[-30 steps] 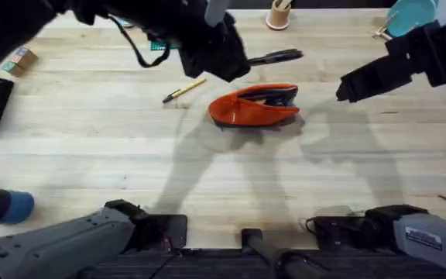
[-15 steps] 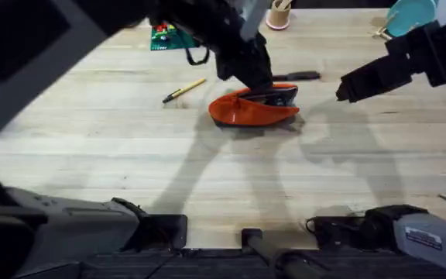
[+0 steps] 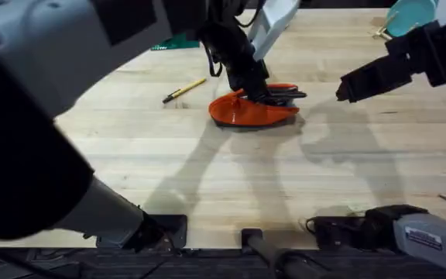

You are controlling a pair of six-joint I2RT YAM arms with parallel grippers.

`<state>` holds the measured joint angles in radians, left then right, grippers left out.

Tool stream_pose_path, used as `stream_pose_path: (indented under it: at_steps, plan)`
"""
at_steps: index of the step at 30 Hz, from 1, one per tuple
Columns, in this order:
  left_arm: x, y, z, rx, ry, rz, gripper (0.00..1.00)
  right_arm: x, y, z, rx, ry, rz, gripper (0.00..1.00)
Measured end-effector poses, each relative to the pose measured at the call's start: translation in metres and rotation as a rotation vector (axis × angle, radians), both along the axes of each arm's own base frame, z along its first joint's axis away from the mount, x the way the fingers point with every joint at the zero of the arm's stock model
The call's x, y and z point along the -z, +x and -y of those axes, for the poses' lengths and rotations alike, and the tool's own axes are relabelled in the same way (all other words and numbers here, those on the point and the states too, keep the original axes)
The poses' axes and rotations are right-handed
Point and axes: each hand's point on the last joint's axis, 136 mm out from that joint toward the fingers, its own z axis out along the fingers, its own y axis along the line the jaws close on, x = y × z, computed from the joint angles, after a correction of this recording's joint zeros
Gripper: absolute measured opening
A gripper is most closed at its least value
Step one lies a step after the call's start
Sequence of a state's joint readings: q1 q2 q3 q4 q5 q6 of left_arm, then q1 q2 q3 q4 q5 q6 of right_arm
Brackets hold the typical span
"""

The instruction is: Unzip the bag, pick up the pens from the table one at a time and place them inside, then zip the bag closed.

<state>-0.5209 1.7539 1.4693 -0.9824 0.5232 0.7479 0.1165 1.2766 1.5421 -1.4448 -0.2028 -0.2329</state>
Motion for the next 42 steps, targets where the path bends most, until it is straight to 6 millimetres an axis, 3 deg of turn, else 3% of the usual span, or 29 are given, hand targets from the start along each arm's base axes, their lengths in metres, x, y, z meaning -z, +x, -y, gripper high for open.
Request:
stream_pose_path:
  at_steps: [5,19,20,25,26,36,42]
  plan:
    - [0.012,0.008,0.003,-0.004,0.010,-0.001,0.041,0.000,0.000,0.000,0.000,0.000,0.000,0.996]
    - [0.014,0.012,0.002,-0.012,0.023,0.017,0.043,0.000,0.000,0.000,0.000,0.000,0.000,0.995]
    - [0.014,0.012,0.002,-0.008,0.022,0.020,0.135,0.000,0.000,0.000,0.000,0.000,0.000,0.995]
    - [0.014,0.012,0.002,-0.010,0.023,0.016,0.909,0.000,0.000,0.000,0.000,0.000,0.000,0.995]
    - [0.014,0.011,0.002,-0.013,0.024,0.012,0.965,0.000,0.000,0.000,0.000,0.000,0.000,0.995]
    - [0.012,0.011,0.002,-0.025,0.024,0.004,0.995,0.000,0.000,0.000,0.000,0.000,0.000,0.996]
    - [-0.018,0.029,0.008,-0.081,0.000,0.055,0.995,0.000,0.000,0.000,0.000,0.000,0.000,0.996]
